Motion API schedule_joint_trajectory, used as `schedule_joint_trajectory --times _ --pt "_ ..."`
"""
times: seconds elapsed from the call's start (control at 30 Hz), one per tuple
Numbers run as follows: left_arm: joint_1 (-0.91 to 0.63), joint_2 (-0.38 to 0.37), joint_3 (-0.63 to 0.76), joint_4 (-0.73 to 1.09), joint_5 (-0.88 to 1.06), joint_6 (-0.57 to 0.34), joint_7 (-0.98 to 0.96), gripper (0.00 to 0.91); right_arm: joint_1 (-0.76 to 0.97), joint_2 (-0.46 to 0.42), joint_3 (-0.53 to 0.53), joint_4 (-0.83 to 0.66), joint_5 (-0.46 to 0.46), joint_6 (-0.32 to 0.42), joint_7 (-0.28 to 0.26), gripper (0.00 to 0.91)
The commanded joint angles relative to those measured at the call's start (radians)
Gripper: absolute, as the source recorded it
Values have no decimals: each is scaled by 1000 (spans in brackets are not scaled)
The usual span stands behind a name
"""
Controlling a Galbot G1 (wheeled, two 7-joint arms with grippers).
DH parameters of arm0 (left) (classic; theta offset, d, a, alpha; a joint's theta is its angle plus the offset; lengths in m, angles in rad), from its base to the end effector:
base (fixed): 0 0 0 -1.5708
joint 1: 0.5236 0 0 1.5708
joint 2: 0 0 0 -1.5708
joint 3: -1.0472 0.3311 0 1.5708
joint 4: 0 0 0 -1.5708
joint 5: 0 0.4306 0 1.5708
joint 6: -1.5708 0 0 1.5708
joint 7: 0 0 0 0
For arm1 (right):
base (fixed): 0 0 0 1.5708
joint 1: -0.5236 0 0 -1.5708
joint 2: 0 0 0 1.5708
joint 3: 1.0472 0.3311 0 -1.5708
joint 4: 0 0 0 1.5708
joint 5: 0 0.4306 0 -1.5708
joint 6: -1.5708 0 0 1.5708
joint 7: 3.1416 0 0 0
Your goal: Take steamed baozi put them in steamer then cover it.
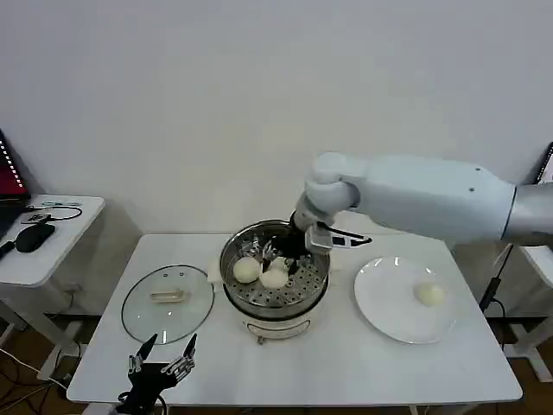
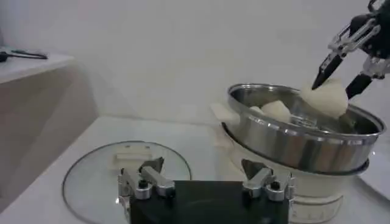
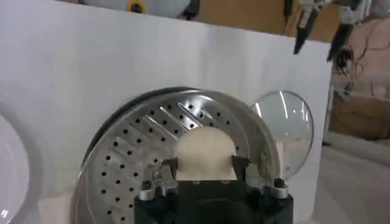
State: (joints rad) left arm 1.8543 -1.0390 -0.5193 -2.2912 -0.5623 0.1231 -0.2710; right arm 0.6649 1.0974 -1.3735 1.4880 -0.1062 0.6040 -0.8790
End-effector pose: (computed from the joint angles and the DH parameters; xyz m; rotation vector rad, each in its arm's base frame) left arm 0.1940 0.0227 -0.2623 -0.1045 -2.8129 0.1572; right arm 0.5260 0.1946 -0.0641 -1.9529 0.2852 -2.0634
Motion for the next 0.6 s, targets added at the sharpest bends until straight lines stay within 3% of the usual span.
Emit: schedule_joint_trajectory --times 0.03,0.6 --pt "1 5 -2 2 -2 -1 1 907 -30 24 9 -4 -78 15 2 615" --pt "-9 6 -3 -5 -5 3 -2 907 -112 60 20 -67 -150 40 3 615"
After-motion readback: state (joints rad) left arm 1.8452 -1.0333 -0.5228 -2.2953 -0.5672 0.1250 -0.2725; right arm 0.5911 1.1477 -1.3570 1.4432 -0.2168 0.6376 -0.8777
